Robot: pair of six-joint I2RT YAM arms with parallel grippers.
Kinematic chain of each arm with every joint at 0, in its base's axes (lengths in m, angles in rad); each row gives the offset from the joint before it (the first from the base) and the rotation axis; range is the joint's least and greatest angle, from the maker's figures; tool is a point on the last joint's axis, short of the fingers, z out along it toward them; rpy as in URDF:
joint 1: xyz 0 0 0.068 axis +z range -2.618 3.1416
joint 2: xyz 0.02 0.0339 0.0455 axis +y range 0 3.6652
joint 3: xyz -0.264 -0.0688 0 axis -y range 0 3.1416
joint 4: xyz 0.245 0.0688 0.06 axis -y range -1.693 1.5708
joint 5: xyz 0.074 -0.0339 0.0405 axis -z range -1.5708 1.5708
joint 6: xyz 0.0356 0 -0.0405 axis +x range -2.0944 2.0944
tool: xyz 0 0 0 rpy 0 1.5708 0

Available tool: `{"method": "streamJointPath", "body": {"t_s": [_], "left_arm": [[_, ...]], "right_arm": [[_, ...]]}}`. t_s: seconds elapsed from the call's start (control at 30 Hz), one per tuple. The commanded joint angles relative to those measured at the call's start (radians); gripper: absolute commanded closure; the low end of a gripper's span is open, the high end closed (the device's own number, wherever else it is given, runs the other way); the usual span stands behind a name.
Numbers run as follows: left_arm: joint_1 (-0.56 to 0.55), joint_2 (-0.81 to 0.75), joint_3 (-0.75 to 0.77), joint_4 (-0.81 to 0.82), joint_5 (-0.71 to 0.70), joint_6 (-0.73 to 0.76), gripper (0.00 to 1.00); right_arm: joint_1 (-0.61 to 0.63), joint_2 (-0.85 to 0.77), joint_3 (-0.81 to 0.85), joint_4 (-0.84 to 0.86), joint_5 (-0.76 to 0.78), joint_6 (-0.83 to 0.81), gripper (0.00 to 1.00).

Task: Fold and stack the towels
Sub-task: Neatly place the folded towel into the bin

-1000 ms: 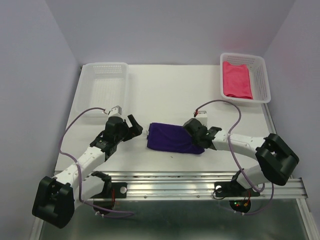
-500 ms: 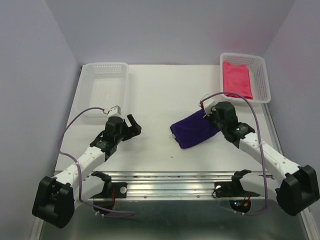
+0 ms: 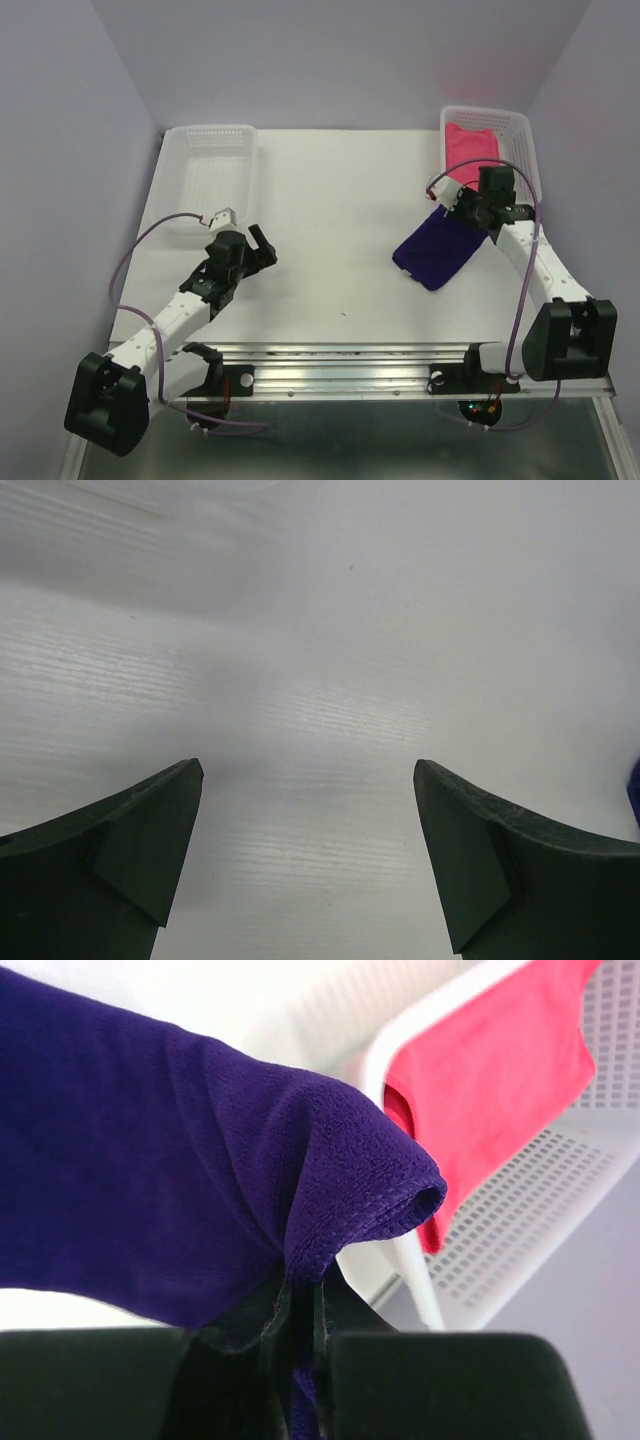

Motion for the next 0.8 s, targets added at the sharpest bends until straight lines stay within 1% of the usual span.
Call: {"method": "streamJointPath", "body": {"t_s": [0.0,0.03,0.17,0.23,0.3,0.33,0.43,0.47,0.5,0.53,0.63,0.67,0.73,0.77], "left_arm": [[-0.002,0.006,0.069,0.0,-0.084,0.012,0.01],[-0.002,0.012,0.074,-0.001,-0.101,0.007,0.01],[-0.002,0.03,0.089,-0.009,-0.133,0.003,0.01],[-0.002,0.039,0.092,-0.009,-0.141,0.003,0.01],[-0.002,0.052,0.105,-0.016,-0.152,0.003,0.01],[-0.002,0.056,0.114,-0.02,-0.159,0.003,0.01],[-0.002,0.069,0.128,-0.03,-0.17,-0.002,0.01],[-0.002,0.073,0.131,-0.032,-0.175,-0.002,0.01],[-0.002,0.075,0.132,-0.032,-0.176,-0.003,0.01],[-0.002,0.076,0.135,-0.032,-0.179,-0.005,0.01],[-0.002,0.082,0.141,-0.035,-0.179,-0.008,0.01],[-0.002,0.082,0.143,-0.035,-0.181,-0.008,0.01],[-0.002,0.085,0.146,-0.035,-0.185,-0.011,0.01],[-0.002,0.082,0.146,-0.035,-0.187,-0.011,0.01]], "right_arm": [[-0.1,0.035,0.13,-0.116,-0.083,-0.23,0.96],[-0.139,0.033,0.134,-0.119,-0.092,-0.275,0.96],[-0.212,-0.017,0.122,-0.165,-0.139,-0.403,0.96],[-0.252,-0.042,0.108,-0.155,-0.153,-0.434,0.96],[-0.281,-0.073,0.085,-0.092,-0.164,-0.449,0.97],[-0.284,-0.083,0.067,-0.02,-0.132,-0.436,0.95],[-0.284,-0.096,0.0,0.175,-0.06,-0.416,0.94],[-0.284,-0.1,-0.049,0.312,-0.023,-0.412,0.95],[-0.284,-0.102,-0.063,0.363,-0.021,-0.412,0.95],[-0.284,-0.102,-0.076,0.444,-0.037,-0.397,0.95],[-0.284,-0.096,-0.088,0.525,-0.089,-0.373,0.95],[-0.284,-0.094,-0.093,0.586,-0.121,-0.345,0.95],[-0.284,-0.087,-0.116,0.657,-0.144,-0.31,0.95],[-0.284,-0.084,-0.126,0.727,-0.155,-0.307,0.95]]}}
